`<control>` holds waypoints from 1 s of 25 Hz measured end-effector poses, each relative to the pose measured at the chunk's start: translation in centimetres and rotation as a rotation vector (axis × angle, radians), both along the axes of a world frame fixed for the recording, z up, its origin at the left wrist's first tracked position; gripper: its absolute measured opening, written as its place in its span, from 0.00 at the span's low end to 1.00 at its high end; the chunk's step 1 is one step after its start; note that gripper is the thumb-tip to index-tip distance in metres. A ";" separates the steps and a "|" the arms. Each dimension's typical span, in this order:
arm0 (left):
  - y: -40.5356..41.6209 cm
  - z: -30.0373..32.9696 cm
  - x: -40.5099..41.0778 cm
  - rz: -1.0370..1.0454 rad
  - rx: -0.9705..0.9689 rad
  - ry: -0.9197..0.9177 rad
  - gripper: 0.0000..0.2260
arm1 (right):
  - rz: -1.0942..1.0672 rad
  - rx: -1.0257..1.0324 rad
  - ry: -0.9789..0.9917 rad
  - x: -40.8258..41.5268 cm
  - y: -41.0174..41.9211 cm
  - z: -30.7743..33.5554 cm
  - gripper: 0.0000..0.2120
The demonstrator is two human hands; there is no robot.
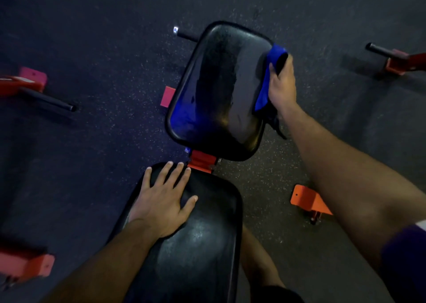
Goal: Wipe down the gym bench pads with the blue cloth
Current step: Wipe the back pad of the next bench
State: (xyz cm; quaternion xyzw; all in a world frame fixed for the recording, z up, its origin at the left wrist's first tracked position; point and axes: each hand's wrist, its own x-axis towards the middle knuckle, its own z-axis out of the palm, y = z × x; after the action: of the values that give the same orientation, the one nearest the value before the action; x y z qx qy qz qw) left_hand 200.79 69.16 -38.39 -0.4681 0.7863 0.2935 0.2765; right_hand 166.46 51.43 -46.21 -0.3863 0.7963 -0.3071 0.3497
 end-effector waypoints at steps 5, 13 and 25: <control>-10.3 -2.9 -2.4 0.080 -0.373 0.257 0.30 | 0.088 -0.090 0.005 -4.3 3.0 -0.9 0.22; -16.6 -11.1 -5.1 -0.157 -0.636 0.350 0.34 | 0.843 -0.039 0.354 -3.3 -12.3 0.3 0.16; -16.5 -11.9 -4.6 -0.163 -0.685 0.482 0.34 | 0.604 -0.019 0.312 -7.3 -3.0 0.9 0.24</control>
State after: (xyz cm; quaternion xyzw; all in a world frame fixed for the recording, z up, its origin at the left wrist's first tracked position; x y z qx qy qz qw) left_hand 196.17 52.63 -50.24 -0.3872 0.9150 0.0935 -0.0646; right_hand 159.20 48.43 -45.35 -0.6504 0.6868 -0.1343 0.2954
